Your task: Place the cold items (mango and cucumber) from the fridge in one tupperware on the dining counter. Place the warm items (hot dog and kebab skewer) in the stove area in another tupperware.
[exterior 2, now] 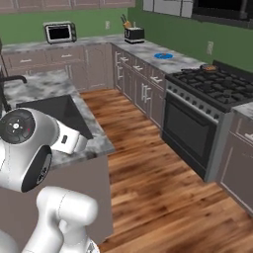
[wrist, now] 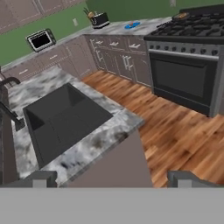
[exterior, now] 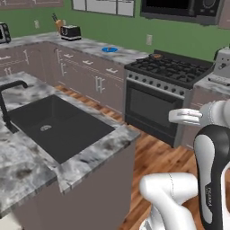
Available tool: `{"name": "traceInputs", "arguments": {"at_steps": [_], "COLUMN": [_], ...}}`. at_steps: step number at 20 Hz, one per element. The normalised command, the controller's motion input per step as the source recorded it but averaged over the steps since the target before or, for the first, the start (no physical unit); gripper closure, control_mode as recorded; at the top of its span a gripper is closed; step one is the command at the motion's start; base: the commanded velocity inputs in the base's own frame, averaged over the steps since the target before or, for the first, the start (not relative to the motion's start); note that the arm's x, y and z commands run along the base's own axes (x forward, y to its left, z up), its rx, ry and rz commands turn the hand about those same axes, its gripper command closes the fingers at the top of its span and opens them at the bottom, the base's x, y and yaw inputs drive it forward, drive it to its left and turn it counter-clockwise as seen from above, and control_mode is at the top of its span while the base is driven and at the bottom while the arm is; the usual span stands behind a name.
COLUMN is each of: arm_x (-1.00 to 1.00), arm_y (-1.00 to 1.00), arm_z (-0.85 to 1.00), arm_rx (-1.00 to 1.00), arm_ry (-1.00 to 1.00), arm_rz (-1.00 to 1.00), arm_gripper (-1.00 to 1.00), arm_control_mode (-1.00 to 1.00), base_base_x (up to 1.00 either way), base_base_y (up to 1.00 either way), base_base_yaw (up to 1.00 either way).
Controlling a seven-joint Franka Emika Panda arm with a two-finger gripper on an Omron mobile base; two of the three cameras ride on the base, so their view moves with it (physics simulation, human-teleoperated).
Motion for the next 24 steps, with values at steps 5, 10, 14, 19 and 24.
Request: {"name": "traceInputs", "arguments": {"at_steps": [5, 10, 14, 19, 24], "arm_x": [0.00, 0.00, 0.00, 0.00, 0.00], "arm_y": [0.00, 0.00, 0.00, 0.00, 0.00], "arm_z": [0.00, 0.00, 0.00, 0.00, 0.00], "arm_rx": [0.00, 0.00, 0.00, 0.00, 0.00], "arm_ry": [0.00, 0.00, 0.00, 0.00, 0.00], "arm_rz": [0.00, 0.00, 0.00, 0.00, 0.00], "arm_gripper": [-1.00, -1.00, -1.00, -1.00, -1.00], "arm_control_mode": [1.00, 1.00, 1.00, 1.00, 1.00], "base_base_x": [-1.00, -0.70, 0.55, 0.93, 0.41], "base_base_y": [-0.35, -0.25, -0.77, -0.86, -0.97], "base_base_yaw": [-0.16, 0.01, 0.56, 0.34, 0.30]}}
